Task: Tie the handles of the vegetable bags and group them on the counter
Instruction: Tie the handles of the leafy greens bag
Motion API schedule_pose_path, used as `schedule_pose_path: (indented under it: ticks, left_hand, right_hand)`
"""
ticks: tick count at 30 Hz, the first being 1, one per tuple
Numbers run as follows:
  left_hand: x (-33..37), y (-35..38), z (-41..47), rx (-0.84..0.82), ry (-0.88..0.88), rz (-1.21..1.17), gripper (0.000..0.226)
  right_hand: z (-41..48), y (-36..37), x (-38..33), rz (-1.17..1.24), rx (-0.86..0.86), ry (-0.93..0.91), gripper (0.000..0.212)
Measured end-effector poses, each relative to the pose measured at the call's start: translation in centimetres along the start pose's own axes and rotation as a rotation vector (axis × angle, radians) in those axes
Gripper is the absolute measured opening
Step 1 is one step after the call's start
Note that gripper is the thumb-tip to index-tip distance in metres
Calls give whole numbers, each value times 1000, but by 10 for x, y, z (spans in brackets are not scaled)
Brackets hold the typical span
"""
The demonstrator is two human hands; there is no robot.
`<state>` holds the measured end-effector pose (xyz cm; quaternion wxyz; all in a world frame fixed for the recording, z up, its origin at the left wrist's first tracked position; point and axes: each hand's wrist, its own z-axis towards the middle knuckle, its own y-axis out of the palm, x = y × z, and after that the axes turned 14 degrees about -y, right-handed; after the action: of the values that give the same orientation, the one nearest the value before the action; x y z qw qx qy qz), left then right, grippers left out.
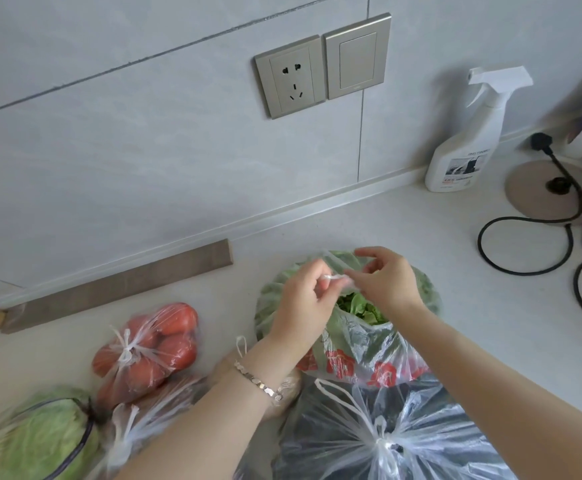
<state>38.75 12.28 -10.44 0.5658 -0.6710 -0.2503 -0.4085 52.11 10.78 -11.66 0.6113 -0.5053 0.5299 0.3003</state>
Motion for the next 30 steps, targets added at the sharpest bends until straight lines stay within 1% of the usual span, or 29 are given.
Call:
schedule_pose_path:
  ticks: [1, 3, 5, 6, 8, 9, 10, 12, 14, 15, 16, 17, 18, 19, 21, 23, 24, 25, 26, 27, 28, 29, 30]
  left_hand:
    - [-1, -1, 2, 2, -30, -45, 42]
    - [-2, -3, 6, 40, -79, -125, 42]
    - [-2, -5, 12, 53, -133, -179, 41]
    - [-1, -4, 16, 45, -173, -186, 40]
    - [0, -2, 22, -14, -288, -214, 38]
    - [1, 0, 24, -51, -357, -236, 36]
    - [2, 2, 24, -87, -422, -265, 33]
    - [3, 5, 23, -147, -510, -329, 26]
    - [7, 3, 24, -177, -518, -382, 23]
    - [9, -1, 25, -176, -502, -379, 23]
    - [10, -7, 27, -168, -488, -369, 24]
    - [9, -13, 29, -149, -474, -362, 26]
    - [5, -20, 32, -135, -464, -347, 28]
    - [-1, -27, 34, -125, -448, -291, 30]
    - [-19, -37, 35, -83, -429, -89, 39]
    - [-40, -36, 30, 16, -437, 89, 41]
    - [-48, -32, 26, 52, -429, 164, 36]
    - [-52, -25, 21, 56, -410, 229, 32]
    - [-54, -18, 16, 25, -373, 288, 37]
    - [-54, -11, 12, -28, -301, 349, 49]
    - [-57, -3, 10, -91, -214, 430, 60]
    - [-60, 4, 9, -155, -131, 527, 66]
    - [-62, 8, 8, -220, -72, 636, 68]
  right_hand:
    - [-1, -2, -2, -29, -83, -38, 18]
    - [-6, -7, -8, -59, -270, -111, 12]
    - [-10, -13, -11, 65, -409, -118, 17]
    - [-11, -14, -11, 179, -426, -120, 22]
    - [-10, -17, -6, 412, -349, -98, 44]
    - [-9, -17, -5, 479, -303, -107, 47]
    - [-8, -17, -4, 481, -258, -153, 45]
    - [-7, -14, -6, 334, -202, -269, 32]
    - [-7, -11, -14, 174, -156, -326, 9]
    - [-5, -11, -17, 84, -134, -336, 17]
    - [-3, -13, -20, 6, -127, -330, 32]
    - [-3, -16, -23, -41, -116, -310, 43]
    - [-3, -21, -23, -39, -89, -265, 46]
    - [-4, -27, -20, 7, -55, -212, 43]
    - [-9, -37, -4, 139, 60, -75, 27]
    - [-16, -39, 13, 152, 148, 51, 23]
    - [-18, -37, 22, 100, 158, 65, 23]
    - [-19, -32, 29, 12, 140, 22, 22]
    - [-18, -28, 37, -118, 83, -69, 23]
    - [-18, -23, 43, -281, -18, -174, 25]
    - [-16, -18, 51, -454, -158, -260, 31]
    - [-14, -13, 60, -622, -304, -321, 42]
    - [-13, -9, 66, -770, -419, -363, 59]
